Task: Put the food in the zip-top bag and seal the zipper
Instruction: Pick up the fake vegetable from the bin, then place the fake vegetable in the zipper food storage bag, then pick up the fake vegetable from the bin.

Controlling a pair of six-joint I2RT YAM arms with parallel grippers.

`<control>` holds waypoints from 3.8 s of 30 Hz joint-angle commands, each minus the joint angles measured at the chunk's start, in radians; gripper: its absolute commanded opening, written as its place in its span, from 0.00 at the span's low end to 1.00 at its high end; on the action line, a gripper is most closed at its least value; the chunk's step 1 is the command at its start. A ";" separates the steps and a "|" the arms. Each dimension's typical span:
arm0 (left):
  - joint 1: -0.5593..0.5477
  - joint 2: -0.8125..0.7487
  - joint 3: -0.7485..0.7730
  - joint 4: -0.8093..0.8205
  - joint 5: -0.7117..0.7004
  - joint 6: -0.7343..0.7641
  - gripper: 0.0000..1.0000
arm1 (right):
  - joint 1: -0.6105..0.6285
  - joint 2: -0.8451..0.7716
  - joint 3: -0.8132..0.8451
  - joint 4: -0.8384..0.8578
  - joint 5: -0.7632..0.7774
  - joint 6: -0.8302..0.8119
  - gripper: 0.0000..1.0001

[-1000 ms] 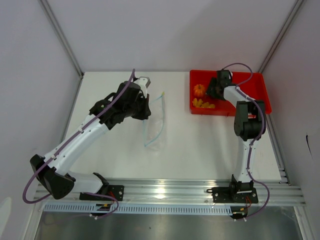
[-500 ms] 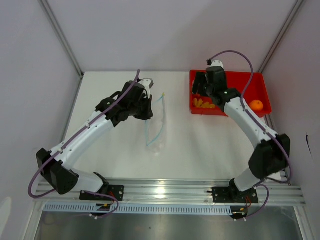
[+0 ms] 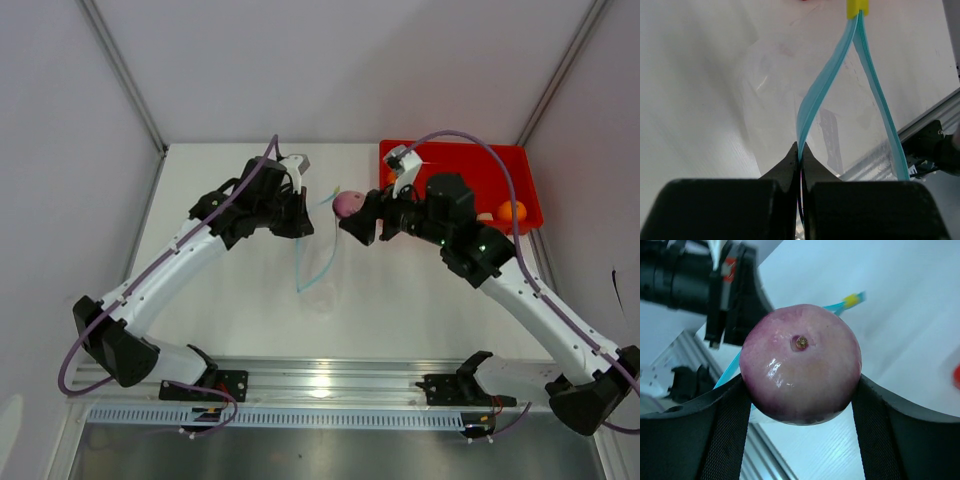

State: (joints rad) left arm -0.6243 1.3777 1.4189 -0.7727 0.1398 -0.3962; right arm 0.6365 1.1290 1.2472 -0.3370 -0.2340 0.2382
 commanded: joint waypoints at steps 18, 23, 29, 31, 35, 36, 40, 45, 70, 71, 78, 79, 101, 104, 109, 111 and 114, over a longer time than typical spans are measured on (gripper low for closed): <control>0.008 -0.031 -0.005 0.019 0.072 -0.056 0.01 | 0.195 0.098 -0.008 -0.008 -0.071 -0.040 0.30; 0.008 -0.054 -0.015 0.039 0.089 -0.072 0.01 | 0.196 0.153 0.021 -0.115 0.028 -0.031 0.30; 0.008 -0.074 -0.009 0.023 0.077 -0.066 0.01 | 0.216 0.198 0.040 -0.214 0.128 -0.014 0.29; 0.008 -0.081 -0.012 0.024 0.073 -0.066 0.01 | 0.229 0.199 0.057 -0.233 0.165 -0.013 0.31; 0.008 -0.083 -0.012 0.029 0.081 -0.066 0.01 | 0.227 0.210 0.080 -0.226 0.170 -0.019 0.72; 0.008 -0.082 -0.017 0.027 0.080 -0.066 0.00 | 0.229 0.216 0.086 -0.223 0.167 -0.017 0.76; 0.009 -0.083 -0.037 0.036 0.061 -0.064 0.01 | 0.229 0.218 0.133 -0.198 0.150 0.001 0.99; 0.008 -0.083 -0.054 0.050 0.050 -0.063 0.01 | 0.227 0.204 0.198 -0.218 0.171 0.003 1.00; 0.015 -0.100 -0.092 0.090 0.115 -0.026 0.01 | -0.432 0.665 0.403 0.121 0.223 0.095 1.00; 0.014 -0.106 -0.097 0.096 0.119 -0.027 0.01 | -0.440 0.699 0.429 0.118 0.223 0.102 0.99; 0.015 -0.131 -0.129 0.116 0.136 -0.023 0.01 | -0.483 0.997 0.621 0.072 0.203 0.153 0.99; 0.015 -0.129 -0.121 0.116 0.141 -0.021 0.01 | -0.488 1.023 0.638 0.066 0.182 0.159 0.99; 0.024 -0.074 -0.113 0.125 0.179 -0.013 0.01 | -0.494 1.250 0.683 0.085 0.121 0.202 0.99; 0.024 -0.074 -0.109 0.124 0.179 -0.013 0.01 | -0.492 1.244 0.655 0.101 0.114 0.204 0.97; 0.025 -0.071 -0.113 0.124 0.184 -0.016 0.01 | -0.491 1.227 0.640 0.099 0.133 0.190 0.87; 0.026 -0.071 -0.117 0.125 0.187 -0.016 0.01 | -0.491 1.223 0.640 0.089 0.131 0.184 0.78; 0.026 -0.074 -0.120 0.124 0.187 -0.020 0.01 | -0.491 1.204 0.629 0.082 0.134 0.177 0.62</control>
State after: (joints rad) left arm -0.6060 1.3025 1.2900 -0.6674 0.3012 -0.4255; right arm 0.1410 2.3730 1.8965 -0.2443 -0.1070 0.4252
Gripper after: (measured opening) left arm 0.004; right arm 0.716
